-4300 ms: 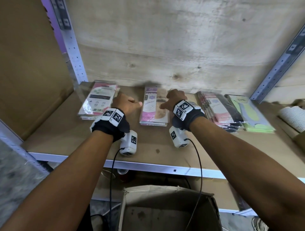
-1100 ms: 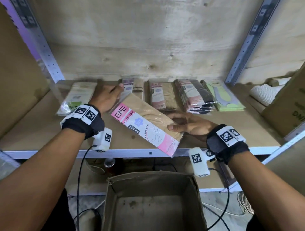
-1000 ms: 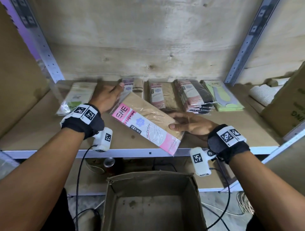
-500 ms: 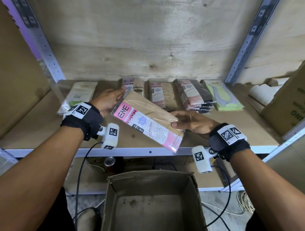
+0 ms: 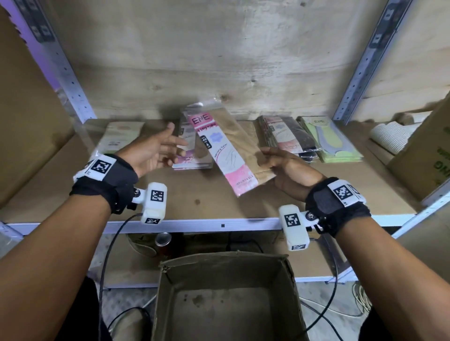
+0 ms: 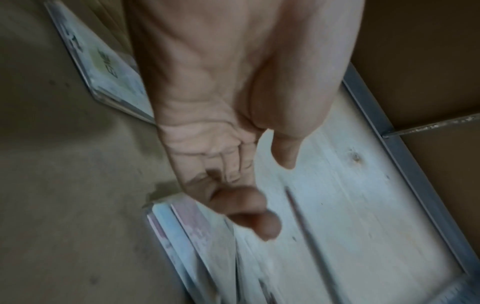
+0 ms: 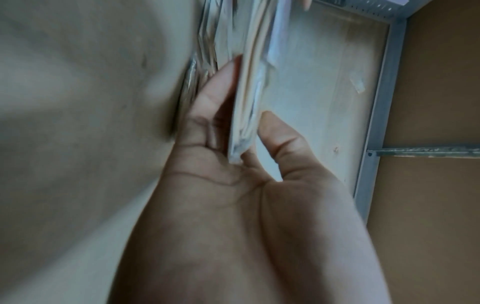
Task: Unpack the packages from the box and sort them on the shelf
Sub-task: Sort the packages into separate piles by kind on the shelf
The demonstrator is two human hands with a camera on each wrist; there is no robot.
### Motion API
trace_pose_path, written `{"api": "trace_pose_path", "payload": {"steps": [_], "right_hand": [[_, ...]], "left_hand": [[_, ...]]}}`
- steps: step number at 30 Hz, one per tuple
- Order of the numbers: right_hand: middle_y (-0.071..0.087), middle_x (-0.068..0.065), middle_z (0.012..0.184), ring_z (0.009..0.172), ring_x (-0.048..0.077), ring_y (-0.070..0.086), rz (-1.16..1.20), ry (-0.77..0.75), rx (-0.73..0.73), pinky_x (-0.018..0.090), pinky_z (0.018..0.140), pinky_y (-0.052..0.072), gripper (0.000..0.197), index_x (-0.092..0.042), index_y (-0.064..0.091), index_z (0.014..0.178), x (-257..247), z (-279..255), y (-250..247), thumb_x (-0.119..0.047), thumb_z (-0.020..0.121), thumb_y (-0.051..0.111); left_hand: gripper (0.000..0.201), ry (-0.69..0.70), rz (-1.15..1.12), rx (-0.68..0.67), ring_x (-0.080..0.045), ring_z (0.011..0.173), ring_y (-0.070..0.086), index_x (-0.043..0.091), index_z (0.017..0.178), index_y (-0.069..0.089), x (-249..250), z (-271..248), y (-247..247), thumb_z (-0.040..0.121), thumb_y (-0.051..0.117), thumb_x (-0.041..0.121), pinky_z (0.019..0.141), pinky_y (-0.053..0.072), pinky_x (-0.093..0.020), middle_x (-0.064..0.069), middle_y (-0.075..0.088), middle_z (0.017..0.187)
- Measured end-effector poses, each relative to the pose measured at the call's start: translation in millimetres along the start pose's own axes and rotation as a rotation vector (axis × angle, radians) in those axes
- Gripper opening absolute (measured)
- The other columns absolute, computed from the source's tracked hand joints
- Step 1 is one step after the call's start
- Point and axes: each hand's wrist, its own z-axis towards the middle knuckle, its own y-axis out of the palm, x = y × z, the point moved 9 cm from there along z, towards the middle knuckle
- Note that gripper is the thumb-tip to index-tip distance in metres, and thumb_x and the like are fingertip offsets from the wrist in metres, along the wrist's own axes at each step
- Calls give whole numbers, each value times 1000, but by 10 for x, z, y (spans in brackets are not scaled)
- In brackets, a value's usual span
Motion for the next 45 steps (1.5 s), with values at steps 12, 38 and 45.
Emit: {"api": "trace_pose_path", "payload": {"steps": [12,38,45], "right_hand": [[67,7,82,74,16,67,77,-94,155,25,68,59,27,-5,56,99,62,190,95,19,86,53],[75,6,88,87,21,72,-880,-189,618,36,84,58,20,-15,73,92,-562,423,-427,-14,74,81],[75,8,93,88,21,71,-1078,-105,635,25,81,56,20,-13,77,98,-551,451,-442,-17,79,76]], "left_hand": [[32,62,85,-276,-23,80,74,10,113,64,8,-236,888,83,75,14,69,61,-27,-9,76,101],[36,156,241,232,-32,76,71,-7,106,64,359,432,827,73,79,-9,74,61,-44,-24,68,106],[33,30,334,145,-40,93,71,-13,113,63,302,531,1031,81,73,-8,75,62,-40,-29,67,113]]}}
